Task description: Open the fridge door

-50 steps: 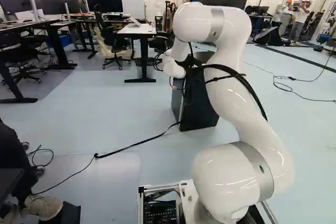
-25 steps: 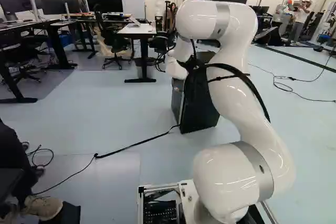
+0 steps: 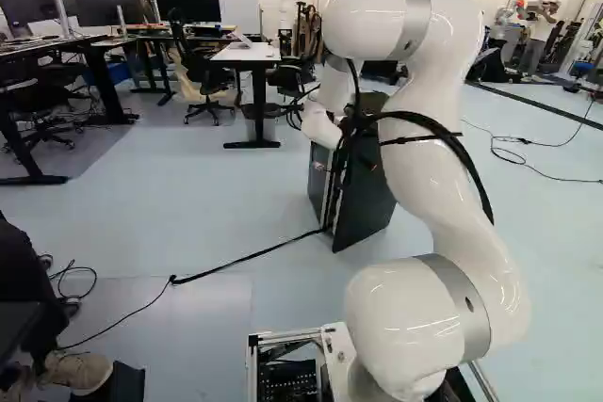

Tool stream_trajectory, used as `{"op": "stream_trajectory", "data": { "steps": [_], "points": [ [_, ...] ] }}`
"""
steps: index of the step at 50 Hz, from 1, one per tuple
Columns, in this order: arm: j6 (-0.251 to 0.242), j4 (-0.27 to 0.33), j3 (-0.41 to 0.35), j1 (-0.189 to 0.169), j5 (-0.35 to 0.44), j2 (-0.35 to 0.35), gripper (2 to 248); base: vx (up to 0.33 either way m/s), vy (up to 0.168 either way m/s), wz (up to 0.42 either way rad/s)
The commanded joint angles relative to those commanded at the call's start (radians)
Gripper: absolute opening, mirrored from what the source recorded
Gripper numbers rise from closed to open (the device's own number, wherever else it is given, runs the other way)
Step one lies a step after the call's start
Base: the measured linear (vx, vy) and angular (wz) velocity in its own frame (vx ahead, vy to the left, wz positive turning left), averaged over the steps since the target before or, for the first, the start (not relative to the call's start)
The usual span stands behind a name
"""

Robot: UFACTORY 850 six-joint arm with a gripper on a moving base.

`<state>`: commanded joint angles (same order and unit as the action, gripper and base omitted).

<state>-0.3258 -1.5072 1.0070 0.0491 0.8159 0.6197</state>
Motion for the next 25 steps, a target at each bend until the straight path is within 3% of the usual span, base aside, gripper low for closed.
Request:
{"op": "stream_trajectory", "data": {
  "steps": [18, 25],
  "points": [
    [0.0, -0.188, -0.086, -0.015, -0.053, -0.053, 247, 0.0, 0.0, 0.0],
    [0.0, -0.226, -0.117, -0.021, -0.063, -0.071, 247, 0.0, 0.0, 0.0]
  ]
}}
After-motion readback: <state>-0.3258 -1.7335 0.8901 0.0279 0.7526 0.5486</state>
